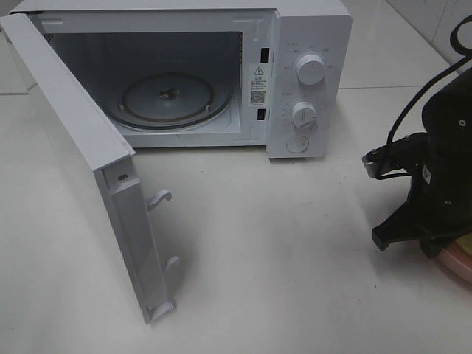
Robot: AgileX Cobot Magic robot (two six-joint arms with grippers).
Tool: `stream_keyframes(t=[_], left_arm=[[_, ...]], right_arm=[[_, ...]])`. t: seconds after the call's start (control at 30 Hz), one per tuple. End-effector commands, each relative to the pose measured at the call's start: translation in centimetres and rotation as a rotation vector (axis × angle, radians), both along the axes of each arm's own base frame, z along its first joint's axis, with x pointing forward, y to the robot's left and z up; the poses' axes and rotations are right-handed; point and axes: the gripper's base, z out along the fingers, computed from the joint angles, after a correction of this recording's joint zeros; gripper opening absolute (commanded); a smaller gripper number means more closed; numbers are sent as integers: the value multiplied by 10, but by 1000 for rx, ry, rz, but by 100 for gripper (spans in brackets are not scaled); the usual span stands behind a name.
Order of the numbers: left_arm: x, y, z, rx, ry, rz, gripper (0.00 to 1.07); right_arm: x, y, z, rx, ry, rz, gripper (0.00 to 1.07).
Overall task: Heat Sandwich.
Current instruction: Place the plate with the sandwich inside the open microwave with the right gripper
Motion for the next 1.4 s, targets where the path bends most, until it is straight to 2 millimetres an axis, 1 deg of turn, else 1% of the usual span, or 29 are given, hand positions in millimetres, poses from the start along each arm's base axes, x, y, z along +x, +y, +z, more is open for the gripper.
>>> stream_keyframes(t=[0.03, 0.13, 0.4, 0.57, 0.63, 0.87, 0.9, 1.13, 1.23, 1.4], left_arm=[[-2, -1, 1, -7, -30, -11, 100], [-2, -1, 1, -7, -30, -11, 100], [-2, -1, 1, -7, -30, -11, 100], [-2, -1, 1, -7, -30, -11, 100], [-2, -1, 1, -7, -30, -11, 100], [-2, -1, 1, -7, -30, -11, 100], [-2, -1, 1, -7, -30, -11, 100], [-2, -1, 1, -7, -30, -11, 100], [-2, -1, 1, -7, -30, -11, 100], [-2, -1, 1, -7, -30, -11, 100]], right_arm=[[-3, -1, 6, -42, 0, 11, 0], [-6, 3, 14, -50, -14, 27, 0], [-12, 3, 24, -70, -3, 23, 0], [-19, 12, 33, -86, -6, 62, 0], [-24, 18, 41, -89, -15, 94, 0], [-34, 25, 53, -102, -20, 131, 0], [-38, 30, 57, -97, -33, 152, 0], [-49, 43, 66, -107, -34, 227, 0], [-57, 54, 69, -105, -46, 287, 0], [-66, 65, 74, -105, -53, 350, 0]])
